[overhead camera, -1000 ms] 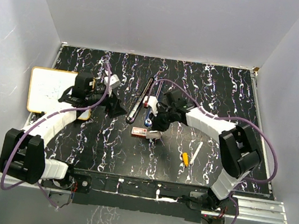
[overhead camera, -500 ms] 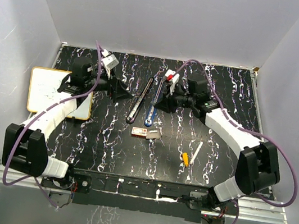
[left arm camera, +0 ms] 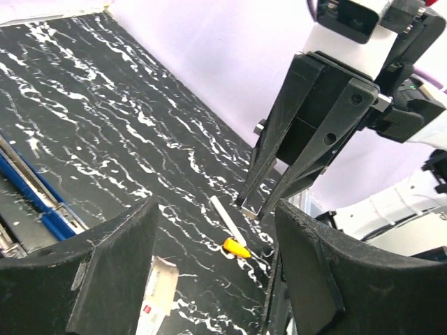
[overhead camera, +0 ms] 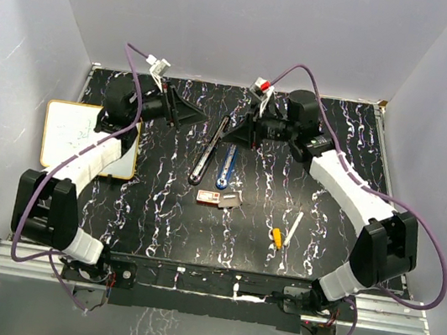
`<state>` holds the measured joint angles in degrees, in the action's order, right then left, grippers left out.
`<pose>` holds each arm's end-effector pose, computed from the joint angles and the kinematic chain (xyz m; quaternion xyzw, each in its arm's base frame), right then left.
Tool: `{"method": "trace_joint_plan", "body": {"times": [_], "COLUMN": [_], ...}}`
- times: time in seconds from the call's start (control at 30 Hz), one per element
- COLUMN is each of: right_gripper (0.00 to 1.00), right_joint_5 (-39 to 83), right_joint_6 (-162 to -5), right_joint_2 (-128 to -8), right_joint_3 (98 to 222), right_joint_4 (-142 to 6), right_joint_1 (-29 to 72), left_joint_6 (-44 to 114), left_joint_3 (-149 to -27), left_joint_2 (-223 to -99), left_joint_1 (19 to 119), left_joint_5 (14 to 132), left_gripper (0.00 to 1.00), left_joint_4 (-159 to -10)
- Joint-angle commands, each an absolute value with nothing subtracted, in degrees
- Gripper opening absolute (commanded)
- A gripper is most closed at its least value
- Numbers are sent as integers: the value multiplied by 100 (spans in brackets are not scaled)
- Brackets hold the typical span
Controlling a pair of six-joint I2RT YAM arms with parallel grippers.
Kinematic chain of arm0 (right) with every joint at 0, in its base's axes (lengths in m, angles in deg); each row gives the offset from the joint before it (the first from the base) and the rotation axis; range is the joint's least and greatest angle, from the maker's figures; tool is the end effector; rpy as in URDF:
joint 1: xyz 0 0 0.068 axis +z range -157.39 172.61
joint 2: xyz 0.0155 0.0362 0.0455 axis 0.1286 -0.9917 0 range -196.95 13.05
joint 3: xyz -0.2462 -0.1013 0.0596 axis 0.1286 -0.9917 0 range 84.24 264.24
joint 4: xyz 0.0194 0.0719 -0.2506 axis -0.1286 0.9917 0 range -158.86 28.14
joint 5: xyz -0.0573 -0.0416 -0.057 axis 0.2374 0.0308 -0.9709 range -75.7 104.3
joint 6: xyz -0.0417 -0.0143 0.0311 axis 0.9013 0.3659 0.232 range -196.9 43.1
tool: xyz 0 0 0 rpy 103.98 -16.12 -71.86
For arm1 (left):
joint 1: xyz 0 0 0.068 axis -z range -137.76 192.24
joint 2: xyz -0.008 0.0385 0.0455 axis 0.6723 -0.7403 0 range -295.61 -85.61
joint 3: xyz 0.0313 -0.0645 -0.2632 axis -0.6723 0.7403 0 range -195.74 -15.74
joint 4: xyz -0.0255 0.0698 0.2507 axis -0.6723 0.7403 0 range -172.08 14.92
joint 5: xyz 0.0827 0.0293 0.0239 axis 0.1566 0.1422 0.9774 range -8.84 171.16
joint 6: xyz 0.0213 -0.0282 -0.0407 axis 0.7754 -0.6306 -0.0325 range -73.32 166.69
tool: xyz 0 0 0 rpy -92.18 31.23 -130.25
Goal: Load the staples into the stapler
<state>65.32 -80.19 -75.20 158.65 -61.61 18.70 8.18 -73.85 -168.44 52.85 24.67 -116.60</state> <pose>0.3059 0.1806 0.3423 -0.3859 0.6813 0.4730 0.4039 0.3159 -0.0894 0.3434 0.2146 0.6380 -0.5573 0.4862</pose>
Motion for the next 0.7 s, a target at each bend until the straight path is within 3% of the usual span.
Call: {"method": "trace_joint_plan", "body": {"times": [0.0, 0.27, 0.67], "right_gripper": [13, 13, 13], "right_joint_5": [7016, 7554, 7743], "right_joint_6": [-8726, -9831, -10630], "right_joint_2": [-7651, -7764, -7837], "right_joint_3": [16268, 16096, 15927], "right_joint_4": [-6746, -7742, -8624], "right_joint_1": [1844, 1834, 1826], "left_joint_6": [-140, -1039, -1021], "left_joint_3": [-7568, -7117, -6850], "left_joint_2": [-16830, -16799, -16646], "left_joint_1": [5489, 5565, 5630], "left_joint_5": [2478, 2545, 2652], "left_gripper": [65, 64, 64], "left_joint_4": [-12799, -14229, -14043]}}
